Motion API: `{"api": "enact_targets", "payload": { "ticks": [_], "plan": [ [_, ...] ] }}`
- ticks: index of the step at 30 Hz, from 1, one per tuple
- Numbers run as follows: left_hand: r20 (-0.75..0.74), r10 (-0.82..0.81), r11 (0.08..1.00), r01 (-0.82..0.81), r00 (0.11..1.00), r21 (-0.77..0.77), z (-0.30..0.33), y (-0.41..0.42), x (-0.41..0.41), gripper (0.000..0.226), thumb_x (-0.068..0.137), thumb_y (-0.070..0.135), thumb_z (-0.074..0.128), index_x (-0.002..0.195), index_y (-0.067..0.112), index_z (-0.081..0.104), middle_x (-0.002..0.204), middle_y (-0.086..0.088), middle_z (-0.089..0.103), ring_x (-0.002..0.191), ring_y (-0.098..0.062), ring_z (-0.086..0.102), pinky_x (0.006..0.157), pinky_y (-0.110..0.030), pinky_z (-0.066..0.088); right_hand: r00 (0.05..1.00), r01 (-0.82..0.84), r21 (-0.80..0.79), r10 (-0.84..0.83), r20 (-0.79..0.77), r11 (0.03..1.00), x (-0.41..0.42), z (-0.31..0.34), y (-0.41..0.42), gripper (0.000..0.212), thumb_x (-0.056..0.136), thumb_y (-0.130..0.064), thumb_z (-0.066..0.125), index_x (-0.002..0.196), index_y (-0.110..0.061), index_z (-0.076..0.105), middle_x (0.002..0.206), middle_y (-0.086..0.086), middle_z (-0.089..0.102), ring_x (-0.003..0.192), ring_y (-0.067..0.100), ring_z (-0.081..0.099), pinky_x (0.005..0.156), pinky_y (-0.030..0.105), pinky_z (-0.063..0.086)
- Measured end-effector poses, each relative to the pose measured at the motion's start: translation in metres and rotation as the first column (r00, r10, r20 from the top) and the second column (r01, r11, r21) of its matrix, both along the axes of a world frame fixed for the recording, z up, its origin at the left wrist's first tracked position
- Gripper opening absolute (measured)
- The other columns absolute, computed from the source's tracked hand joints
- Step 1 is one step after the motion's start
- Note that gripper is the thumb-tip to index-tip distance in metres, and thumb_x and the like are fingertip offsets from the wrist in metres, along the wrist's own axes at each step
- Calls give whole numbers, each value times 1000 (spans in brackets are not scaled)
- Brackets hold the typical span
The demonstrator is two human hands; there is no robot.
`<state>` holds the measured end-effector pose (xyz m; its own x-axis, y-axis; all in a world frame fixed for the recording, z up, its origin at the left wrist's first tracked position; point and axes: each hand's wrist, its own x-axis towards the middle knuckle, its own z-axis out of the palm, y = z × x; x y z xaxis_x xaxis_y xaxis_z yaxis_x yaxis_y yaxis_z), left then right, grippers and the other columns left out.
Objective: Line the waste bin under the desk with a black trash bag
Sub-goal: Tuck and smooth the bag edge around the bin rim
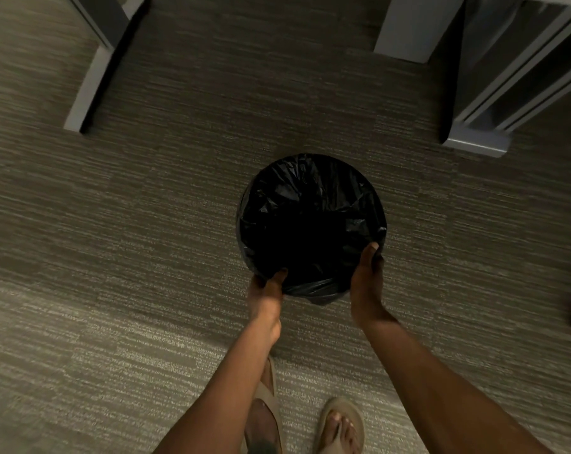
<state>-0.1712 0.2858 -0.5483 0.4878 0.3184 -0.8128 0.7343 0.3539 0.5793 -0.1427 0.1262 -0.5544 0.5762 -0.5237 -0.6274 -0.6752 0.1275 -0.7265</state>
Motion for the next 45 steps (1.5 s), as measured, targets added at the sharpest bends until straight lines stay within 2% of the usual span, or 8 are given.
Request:
{"api": "enact_targets", "payload": {
  "ticks": [6, 9, 13, 23, 28, 34, 40, 45],
  "plan": [
    [112, -98, 990, 85, 989, 115, -6, 0, -13, 65, 85, 17, 84, 144, 15, 56, 129, -5, 70, 127, -28, 65, 86, -19, 58, 990, -135, -160, 138, 12, 978, -19, 2, -8, 74, 99, -59, 52, 158, -18, 33, 156, 11, 49, 144, 33, 46, 117, 50, 39],
    [112, -49, 923, 2, 993, 385, 6, 3, -14, 94, 83, 43, 82, 159, 13, 37, 147, -24, 50, 135, -39, 54, 106, -37, 53, 996, -72, -387, 87, 21, 919, -14, 11, -19, 81, 103, -54, 46, 164, -10, 16, 170, 16, 23, 156, 32, 25, 125, 44, 25],
    [252, -96, 895, -27, 963, 446, 18, 13, 6, 113, 79, 74, 62, 167, 27, 9, 171, -8, 27, 156, -28, 34, 122, -35, 32, 961, -188, -428, 257, 107, 884, 12, 15, -39, 72, 106, -52, 39, 164, -14, 20, 169, 12, 28, 155, 29, 30, 123, 39, 27],
    [300, -208, 960, 135, 931, 247, 9, 38, 54, 66, 106, 50, 46, 162, 18, 33, 164, -8, 43, 150, -27, 44, 124, -52, 37, 912, -391, -307, 411, -1, 868, 58, 4, -54, 70, 102, -65, 31, 148, -16, 48, 147, 15, 56, 132, 38, 55, 100, 41, 47],
    [216, -379, 780, 185, 900, 598, 17, 48, 61, 81, 103, 56, 47, 167, 19, 15, 176, -8, 15, 162, -27, 16, 129, -46, 22, 809, -438, -623, 586, 40, 647, 91, 14, -56, 74, 103, -61, 37, 161, -16, 27, 166, 16, 33, 150, 36, 36, 115, 50, 37],
    [91, -686, 558, 443, 722, 702, 11, 61, 120, 71, 104, 52, 48, 163, 16, 31, 166, -13, 40, 153, -31, 38, 122, -40, 35, 523, -696, -630, 844, -119, 343, 145, 6, -52, 63, 106, -57, 27, 153, -15, 40, 149, 17, 53, 133, 37, 53, 100, 38, 41],
    [2, -697, 539, 522, 717, 661, -7, 76, 155, 45, 106, 56, 40, 113, 21, 66, 118, -14, 74, 113, -39, 67, 81, -30, 39, 586, -738, -574, 759, -283, 356, 171, -12, -57, 67, 105, -61, 27, 131, -7, 57, 120, 26, 68, 108, 43, 64, 78, 34, 38],
    [49, -619, 639, 466, 784, 611, -16, 79, 153, 52, 108, 51, 40, 129, 12, 66, 129, -21, 70, 119, -40, 65, 86, -34, 45, 697, -654, -556, 694, -179, 513, 160, -7, -57, 63, 106, -57, 32, 142, -11, 53, 136, 25, 61, 123, 43, 59, 92, 39, 45]
  ]
}}
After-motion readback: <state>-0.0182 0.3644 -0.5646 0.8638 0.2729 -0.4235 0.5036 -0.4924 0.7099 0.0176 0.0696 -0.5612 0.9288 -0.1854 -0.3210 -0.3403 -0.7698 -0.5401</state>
